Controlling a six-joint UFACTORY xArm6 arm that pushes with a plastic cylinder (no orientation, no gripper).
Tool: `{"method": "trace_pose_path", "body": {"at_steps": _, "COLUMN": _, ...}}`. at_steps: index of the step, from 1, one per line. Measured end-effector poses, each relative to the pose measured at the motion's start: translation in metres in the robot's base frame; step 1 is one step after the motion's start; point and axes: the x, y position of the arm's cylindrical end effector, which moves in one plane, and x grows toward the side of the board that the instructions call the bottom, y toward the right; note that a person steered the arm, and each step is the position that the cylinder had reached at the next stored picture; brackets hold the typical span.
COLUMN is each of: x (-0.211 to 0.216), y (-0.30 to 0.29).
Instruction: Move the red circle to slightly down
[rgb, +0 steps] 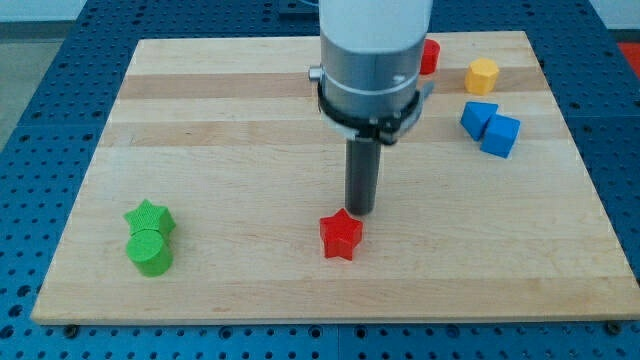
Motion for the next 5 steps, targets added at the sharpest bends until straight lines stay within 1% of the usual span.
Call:
{"method": "trace_pose_path", "body": {"at_steps": 4, "x": -0.196, "y": -0.006}}
{"method": "trace_pose_path", "body": {"at_steps": 5, "x": -0.236, "y": 0.001}}
